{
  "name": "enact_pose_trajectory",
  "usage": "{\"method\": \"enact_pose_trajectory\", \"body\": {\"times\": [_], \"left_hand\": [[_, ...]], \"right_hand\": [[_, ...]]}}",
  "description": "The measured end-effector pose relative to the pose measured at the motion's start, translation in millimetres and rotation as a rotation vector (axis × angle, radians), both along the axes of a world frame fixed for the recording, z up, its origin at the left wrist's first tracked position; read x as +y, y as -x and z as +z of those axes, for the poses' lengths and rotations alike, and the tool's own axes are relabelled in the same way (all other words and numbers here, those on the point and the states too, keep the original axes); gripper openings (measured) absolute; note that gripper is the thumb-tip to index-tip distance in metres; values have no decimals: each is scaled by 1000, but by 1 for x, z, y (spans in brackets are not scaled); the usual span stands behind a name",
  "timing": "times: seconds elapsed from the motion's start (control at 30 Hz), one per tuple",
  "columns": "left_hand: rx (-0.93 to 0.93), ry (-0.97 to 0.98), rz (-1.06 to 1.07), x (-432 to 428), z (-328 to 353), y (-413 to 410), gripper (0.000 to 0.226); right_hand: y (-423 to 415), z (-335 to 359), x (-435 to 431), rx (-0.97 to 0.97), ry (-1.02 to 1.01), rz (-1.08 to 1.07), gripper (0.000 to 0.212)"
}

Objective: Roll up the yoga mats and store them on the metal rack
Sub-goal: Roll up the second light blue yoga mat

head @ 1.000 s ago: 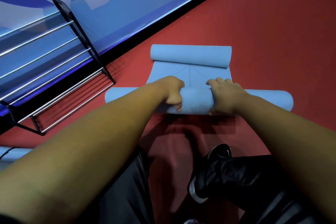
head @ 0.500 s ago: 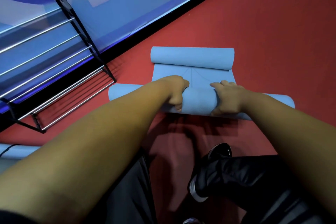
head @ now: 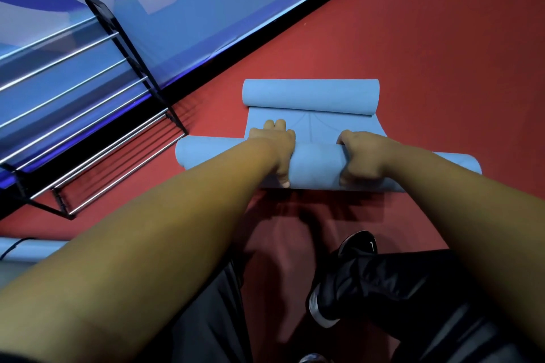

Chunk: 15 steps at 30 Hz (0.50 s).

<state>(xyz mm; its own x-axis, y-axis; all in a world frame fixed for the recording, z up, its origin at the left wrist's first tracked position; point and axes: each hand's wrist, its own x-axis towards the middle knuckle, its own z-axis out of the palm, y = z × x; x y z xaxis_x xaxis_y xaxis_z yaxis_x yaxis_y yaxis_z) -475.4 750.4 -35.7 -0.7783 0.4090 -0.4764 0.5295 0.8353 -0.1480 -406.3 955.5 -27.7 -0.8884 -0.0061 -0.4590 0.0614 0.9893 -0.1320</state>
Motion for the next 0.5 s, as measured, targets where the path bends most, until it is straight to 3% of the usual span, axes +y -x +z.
{"method": "enact_pose_trajectory", "body": {"times": [0.13, 0.3, 0.37, 0.5], "left_hand": [[27, -73, 13, 5, 5, 1, 84], [-71, -142, 60, 1, 5, 11, 56], [-133, -129, 82, -2, 4, 14, 59], [-156, -114, 80, -6, -1, 16, 66]], "right_hand": [[-1, -3, 4, 4, -23, 23, 84], [-6, -20, 4, 49, -145, 117, 128], [-8, -27, 1, 130, -155, 131, 117], [-5, -27, -3, 181, -91, 131, 66]]}}
